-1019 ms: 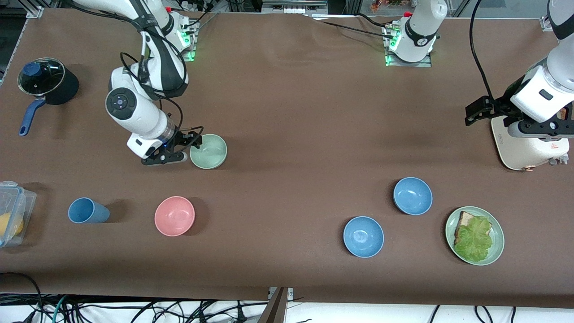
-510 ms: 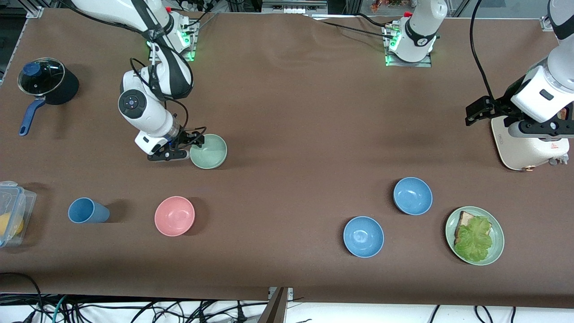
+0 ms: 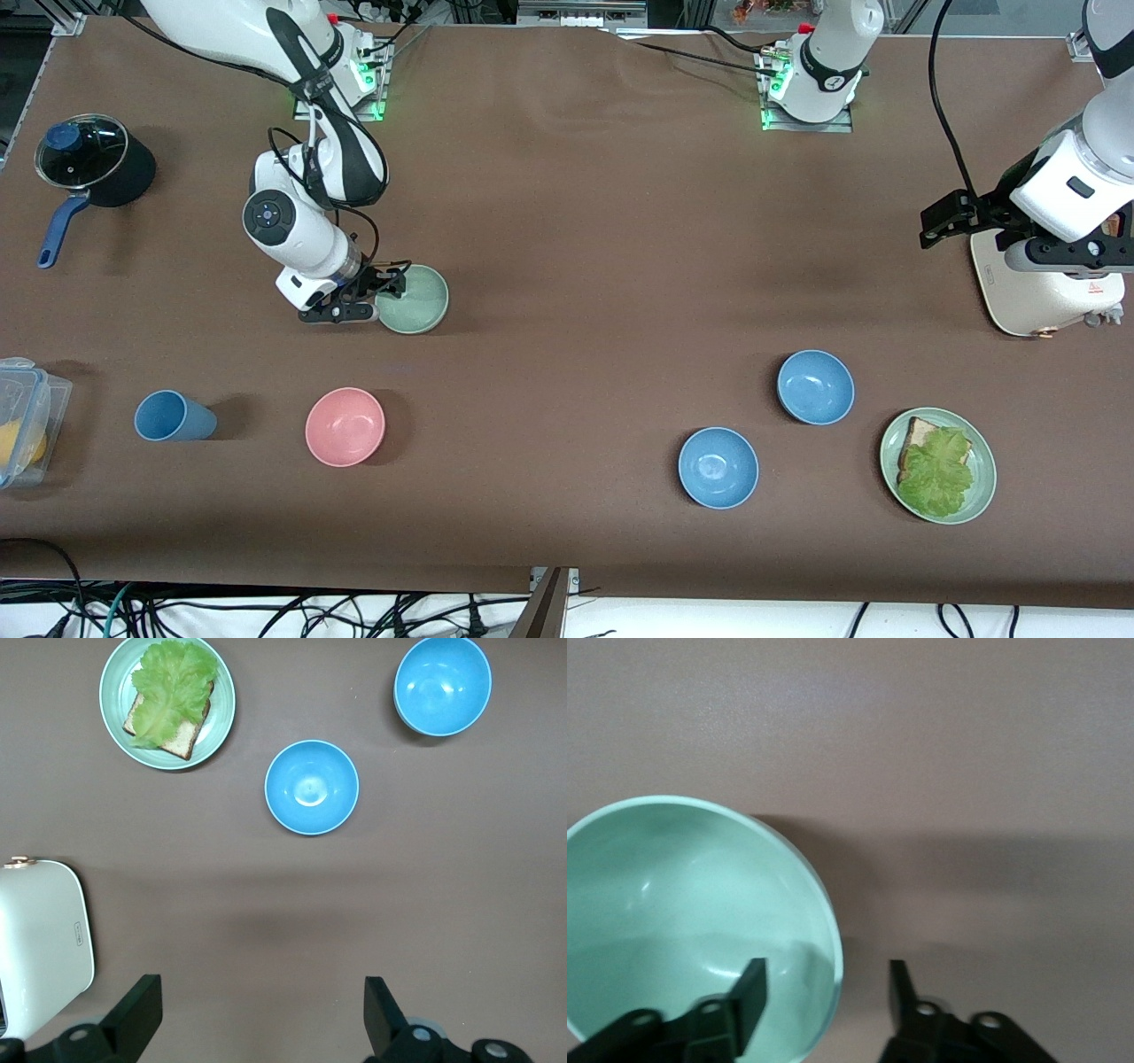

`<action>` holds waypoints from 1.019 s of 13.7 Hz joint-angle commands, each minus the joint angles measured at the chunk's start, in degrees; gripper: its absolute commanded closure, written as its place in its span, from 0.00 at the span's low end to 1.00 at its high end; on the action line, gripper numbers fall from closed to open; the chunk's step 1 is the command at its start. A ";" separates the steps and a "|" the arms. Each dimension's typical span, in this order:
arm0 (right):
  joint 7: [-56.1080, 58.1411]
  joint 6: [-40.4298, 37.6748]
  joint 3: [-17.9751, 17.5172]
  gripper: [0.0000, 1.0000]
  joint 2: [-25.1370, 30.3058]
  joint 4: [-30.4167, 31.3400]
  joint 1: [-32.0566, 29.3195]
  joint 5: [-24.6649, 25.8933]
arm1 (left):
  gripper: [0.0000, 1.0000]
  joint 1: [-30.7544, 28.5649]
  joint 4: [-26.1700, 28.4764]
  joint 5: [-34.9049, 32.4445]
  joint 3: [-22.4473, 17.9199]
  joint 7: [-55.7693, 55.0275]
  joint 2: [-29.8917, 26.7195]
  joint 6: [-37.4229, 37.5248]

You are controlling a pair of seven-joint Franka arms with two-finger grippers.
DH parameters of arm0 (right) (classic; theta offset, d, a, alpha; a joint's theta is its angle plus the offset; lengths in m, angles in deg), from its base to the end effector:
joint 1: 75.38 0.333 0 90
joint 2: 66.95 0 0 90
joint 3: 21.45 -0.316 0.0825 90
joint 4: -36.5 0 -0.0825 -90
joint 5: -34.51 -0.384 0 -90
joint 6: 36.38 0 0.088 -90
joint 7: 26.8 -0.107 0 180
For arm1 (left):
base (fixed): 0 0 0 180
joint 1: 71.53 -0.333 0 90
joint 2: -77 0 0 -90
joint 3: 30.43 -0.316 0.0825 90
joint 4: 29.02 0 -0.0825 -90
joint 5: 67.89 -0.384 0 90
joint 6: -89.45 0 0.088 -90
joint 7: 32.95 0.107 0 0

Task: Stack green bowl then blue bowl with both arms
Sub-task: 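Grasp the green bowl rim and slide it toward the table center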

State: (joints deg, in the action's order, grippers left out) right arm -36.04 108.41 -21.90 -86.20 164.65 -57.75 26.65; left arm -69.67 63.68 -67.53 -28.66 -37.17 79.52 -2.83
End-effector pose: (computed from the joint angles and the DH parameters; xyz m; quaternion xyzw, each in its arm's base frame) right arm 0.5151 0.1668 0.2141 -0.9988 -0.0200 0.0315 0.0330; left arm 0.5675 -0.0363 0.5809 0.9996 0.0053 -0.0258 0.0020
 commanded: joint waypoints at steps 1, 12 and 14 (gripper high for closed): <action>-0.69 0.58 -0.52 0.73 -0.26 -0.10 -0.05 -0.84 | 0.00 -0.01 -1.56 -0.80 0.08 -0.61 0.48 1.32; -13.56 -9.00 -5.25 1.00 -7.88 -22.82 4.33 -0.92 | 0.00 -0.01 -1.56 -0.80 0.08 -0.61 0.48 1.32; -20.34 -9.26 -5.87 1.00 -13.94 -31.35 8.54 -0.92 | 0.00 -0.01 -1.56 -0.80 0.08 -0.61 0.48 1.32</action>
State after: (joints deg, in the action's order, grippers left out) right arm -50.57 100.48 -27.32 -91.81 143.61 -52.99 26.26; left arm -69.68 63.67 -67.53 -28.69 -37.18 79.52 -2.83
